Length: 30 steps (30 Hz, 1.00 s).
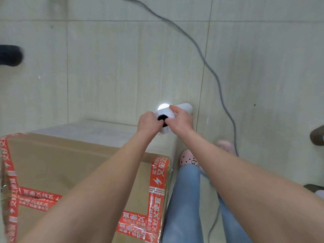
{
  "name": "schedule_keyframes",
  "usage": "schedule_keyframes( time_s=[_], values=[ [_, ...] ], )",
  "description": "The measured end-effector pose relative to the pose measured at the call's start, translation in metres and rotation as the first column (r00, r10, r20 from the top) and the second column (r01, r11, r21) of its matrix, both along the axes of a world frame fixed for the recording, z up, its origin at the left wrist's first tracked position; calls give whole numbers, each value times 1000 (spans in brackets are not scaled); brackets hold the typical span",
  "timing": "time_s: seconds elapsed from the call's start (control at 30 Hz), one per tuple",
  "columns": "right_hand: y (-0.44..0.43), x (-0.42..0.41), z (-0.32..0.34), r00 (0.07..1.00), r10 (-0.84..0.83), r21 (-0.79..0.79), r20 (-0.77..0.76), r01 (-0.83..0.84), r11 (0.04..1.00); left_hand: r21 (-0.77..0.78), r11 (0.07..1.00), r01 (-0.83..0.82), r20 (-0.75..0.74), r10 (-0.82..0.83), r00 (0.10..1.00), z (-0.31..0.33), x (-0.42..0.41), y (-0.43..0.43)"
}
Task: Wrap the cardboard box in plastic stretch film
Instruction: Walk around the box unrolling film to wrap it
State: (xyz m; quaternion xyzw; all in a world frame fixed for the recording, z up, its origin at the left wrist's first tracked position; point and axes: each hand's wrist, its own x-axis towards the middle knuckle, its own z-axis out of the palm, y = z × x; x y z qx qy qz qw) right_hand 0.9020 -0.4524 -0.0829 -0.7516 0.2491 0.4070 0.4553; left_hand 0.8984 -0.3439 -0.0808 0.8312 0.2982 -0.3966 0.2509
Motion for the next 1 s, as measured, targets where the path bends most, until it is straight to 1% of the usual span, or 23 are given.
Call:
schedule_keyframes(
  time_s=[0.07,0.17,0.23,0.27,0.33,0.4,0.43,0.47,0.5,0.57,0.63,0.67,0.7,0.73,0.77,0.8,0.83,0.87,0.9,0.93,0.97,1.0],
  values=[
    [1,6,0,1000,24,-7,3,-24,1000,47,980,193,71,-196,978,0,8,-3],
    [3,19,1,988,156,-24,16,-155,988,99,924,369,113,-379,919,2,22,-3],
    [6,29,3,972,231,-65,37,-229,971,136,909,393,82,-406,910,2,32,0],
    [7,34,5,966,255,-91,50,-250,964,145,919,367,67,-379,923,3,36,2],
    [12,46,6,961,264,-112,78,-254,961,158,955,251,69,-265,962,3,42,7],
    [18,57,7,959,262,-93,106,-252,963,154,987,34,90,-48,995,3,43,14],
    [22,62,7,962,244,-75,122,-237,969,137,985,-101,99,88,991,3,44,17],
    [26,67,6,968,216,-51,126,-211,976,106,965,-241,102,230,968,3,44,21],
    [31,71,5,975,192,-28,110,-190,981,69,923,-377,100,370,924,2,44,24],
    [41,78,4,980,199,26,33,-199,980,15,789,-615,87,611,786,1,43,28],
    [50,84,2,975,220,112,-36,-215,970,-16,662,-749,69,748,660,1,43,31],
    [54,87,2,971,235,138,-49,-226,964,-25,636,-771,51,771,635,0,43,33],
    [58,91,1,965,258,147,-47,-249,957,-28,642,-766,39,766,641,0,44,35],
    [60,95,1,957,288,147,-41,-279,949,-17,693,-721,40,721,692,0,46,37],
    [62,98,1,949,314,149,-31,-306,940,12,784,-620,69,618,783,0,48,39],
    [64,102,1,943,333,151,-24,-326,933,63,877,-475,119,466,877,0,52,42],
    [65,105,2,940,341,148,-19,-334,931,122,942,-313,176,290,941,2,56,44],
    [67,108,2,940,341,146,-24,-334,931,175,973,-151,209,113,971,4,61,47],
    [68,111,2,938,345,146,-37,-336,930,210,978,-1,216,-46,975,5,65,50],
    [69,113,2,933,358,145,-47,-348,926,235,963,128,203,-178,963,5,69,53],
    [71,116,1,924,380,145,-46,-370,918,251,946,207,196,-259,946,5,72,55],
    [73,118,1,914,405,142,-34,-396,907,258,940,224,199,-278,940,5,74,57]
  ],
)
